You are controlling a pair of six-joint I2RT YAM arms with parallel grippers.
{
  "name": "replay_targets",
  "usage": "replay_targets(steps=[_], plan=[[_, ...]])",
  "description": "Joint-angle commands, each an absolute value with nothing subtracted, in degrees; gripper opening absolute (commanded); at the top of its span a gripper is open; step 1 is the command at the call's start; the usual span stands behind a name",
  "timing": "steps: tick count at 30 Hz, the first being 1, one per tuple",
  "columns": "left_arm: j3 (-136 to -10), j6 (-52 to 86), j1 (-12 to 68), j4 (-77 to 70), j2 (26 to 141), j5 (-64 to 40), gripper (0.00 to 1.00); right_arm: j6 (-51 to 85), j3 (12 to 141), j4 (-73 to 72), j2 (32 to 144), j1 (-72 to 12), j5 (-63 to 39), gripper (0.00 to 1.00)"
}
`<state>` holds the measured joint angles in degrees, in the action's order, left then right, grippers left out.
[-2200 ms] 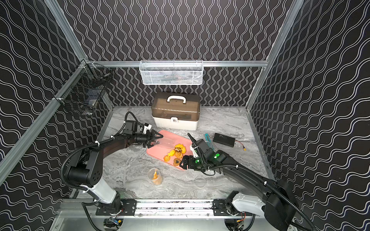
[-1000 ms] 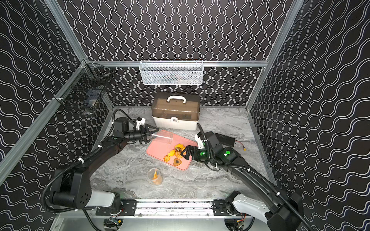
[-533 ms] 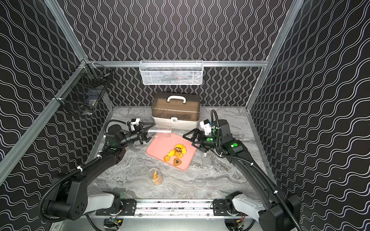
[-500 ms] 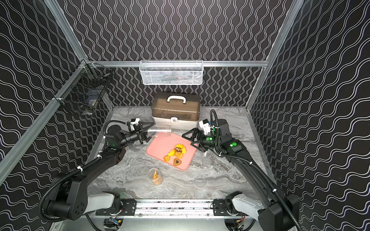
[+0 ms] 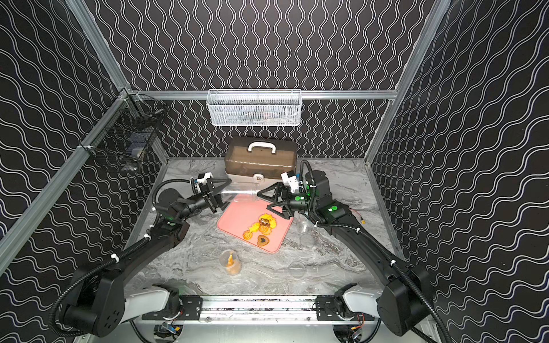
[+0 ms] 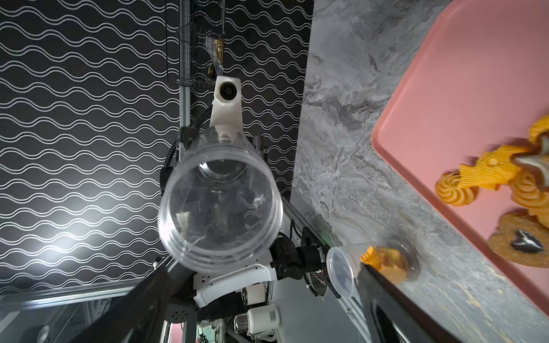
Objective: Pour the cookies out of the jar
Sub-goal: Place the jar at the center of the board.
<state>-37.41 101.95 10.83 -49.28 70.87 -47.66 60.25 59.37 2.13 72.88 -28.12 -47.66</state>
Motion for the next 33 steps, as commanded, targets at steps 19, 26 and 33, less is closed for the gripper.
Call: replay_targets(steps=[19, 26, 33], plan=[[-40.2, 99.3, 16.2, -45.9, 69.0, -47.6, 0.71, 63.3, 61.6, -4.8, 74.1, -29.6, -48.3, 0.88], [-40.0, 100.0, 16.9, -47.3, 69.2, -47.7, 0.71, 64.4, 60.7, -7.0, 73.8, -29.6, -48.6, 0.86], [-40.1, 99.9, 17.1, -46.9, 68.8, -47.8, 0.71, 65.2, 60.2, -8.3, 73.7, -29.6, -48.7, 0.8]])
